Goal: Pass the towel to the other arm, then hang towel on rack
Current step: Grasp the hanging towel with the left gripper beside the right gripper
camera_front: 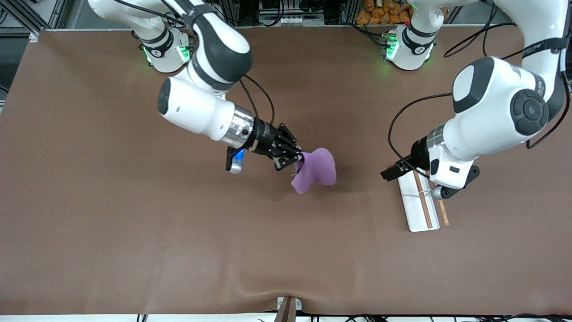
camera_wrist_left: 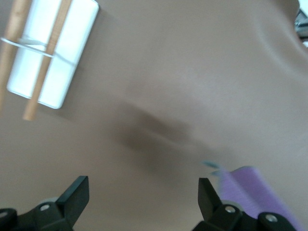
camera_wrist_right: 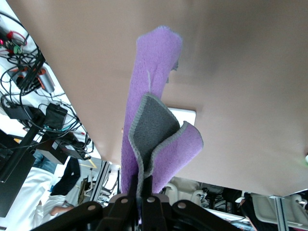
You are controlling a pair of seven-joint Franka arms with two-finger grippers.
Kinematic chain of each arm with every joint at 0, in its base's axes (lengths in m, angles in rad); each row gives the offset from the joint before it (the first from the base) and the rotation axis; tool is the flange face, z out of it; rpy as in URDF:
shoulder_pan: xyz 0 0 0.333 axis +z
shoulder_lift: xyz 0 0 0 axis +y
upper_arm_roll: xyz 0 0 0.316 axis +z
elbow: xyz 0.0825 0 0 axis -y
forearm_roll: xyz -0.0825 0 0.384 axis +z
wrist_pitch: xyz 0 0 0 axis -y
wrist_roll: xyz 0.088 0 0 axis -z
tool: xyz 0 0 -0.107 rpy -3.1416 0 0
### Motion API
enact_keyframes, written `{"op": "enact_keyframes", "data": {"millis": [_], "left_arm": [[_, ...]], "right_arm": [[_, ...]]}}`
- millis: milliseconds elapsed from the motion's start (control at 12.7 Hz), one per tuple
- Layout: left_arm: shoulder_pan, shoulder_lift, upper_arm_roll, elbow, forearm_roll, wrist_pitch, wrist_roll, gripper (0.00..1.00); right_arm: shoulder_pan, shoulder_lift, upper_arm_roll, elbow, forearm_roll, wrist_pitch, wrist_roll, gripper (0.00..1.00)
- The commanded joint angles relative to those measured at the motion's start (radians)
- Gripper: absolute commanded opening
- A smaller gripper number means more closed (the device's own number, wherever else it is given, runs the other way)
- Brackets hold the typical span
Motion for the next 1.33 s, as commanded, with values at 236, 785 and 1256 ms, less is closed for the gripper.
{"op": "enact_keyframes", "data": {"millis": [236,785,1256], "left_arm": [[-0.085,0.194,0.003,0.120,-0.020,0.122,-0.138,1.00],[-0.139,0.262,0.001,0.142,-0.024,0.142,-0.255,1.00],[-0.150,0.253,0.001,0.142,-0.099,0.105,-0.297,0.68]], "right_arm": [[0.044,0.071,-0.008,0.160,0.027,0.030,0.141,0.00],[0.042,0.085,-0.008,0.163,0.027,0.037,0.141,0.00],[0.038,0.085,-0.008,0.163,0.026,0.037,0.139,0.00]]}}
